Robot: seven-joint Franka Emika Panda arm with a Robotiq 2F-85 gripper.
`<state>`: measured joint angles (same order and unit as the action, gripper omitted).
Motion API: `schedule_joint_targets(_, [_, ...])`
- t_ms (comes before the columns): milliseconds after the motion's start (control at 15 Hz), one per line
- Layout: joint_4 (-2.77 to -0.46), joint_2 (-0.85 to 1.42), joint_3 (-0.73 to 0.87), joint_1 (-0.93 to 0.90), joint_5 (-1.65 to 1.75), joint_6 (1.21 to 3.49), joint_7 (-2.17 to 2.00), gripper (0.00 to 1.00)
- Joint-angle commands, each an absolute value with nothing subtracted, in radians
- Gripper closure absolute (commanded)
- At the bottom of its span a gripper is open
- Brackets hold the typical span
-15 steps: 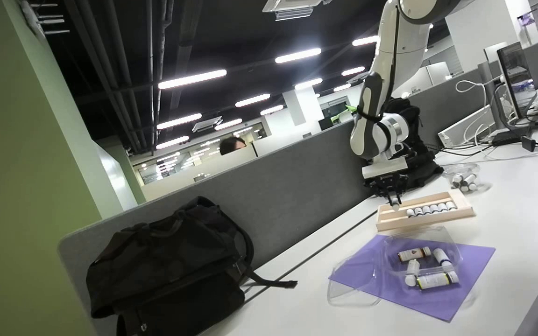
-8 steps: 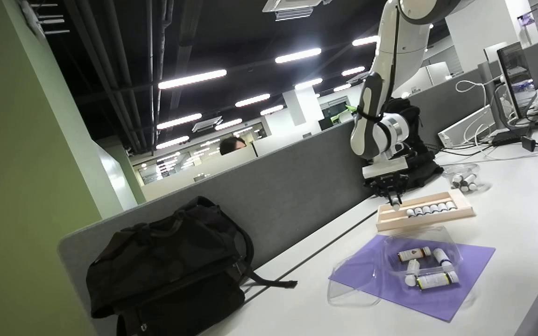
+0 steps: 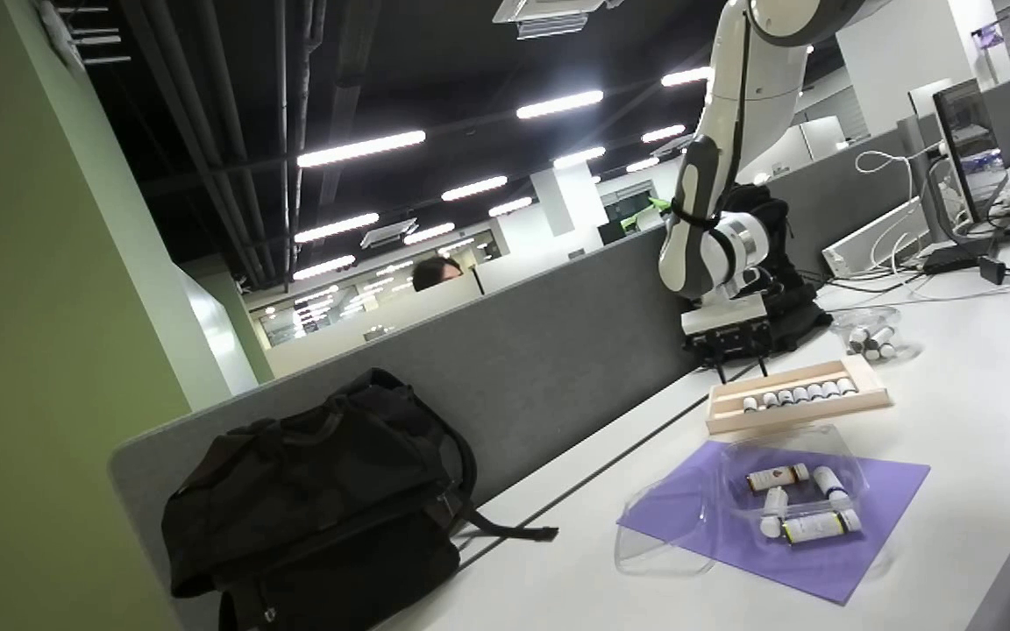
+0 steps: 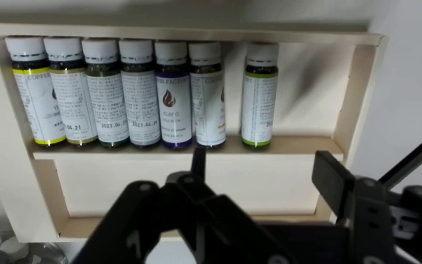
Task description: Take a bottle from the table and put it on the tray
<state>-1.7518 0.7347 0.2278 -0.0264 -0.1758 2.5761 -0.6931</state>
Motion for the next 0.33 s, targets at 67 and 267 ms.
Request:
schedule_joint_targets(67, [-1.751,0.733,0.245,-0.04,-0.162,2.557,-0.748,0.0])
schedule_joint_targets(267, [-1.748,0.736,0.224,-0.021,-0.167,2.571,-0.709,0.0])
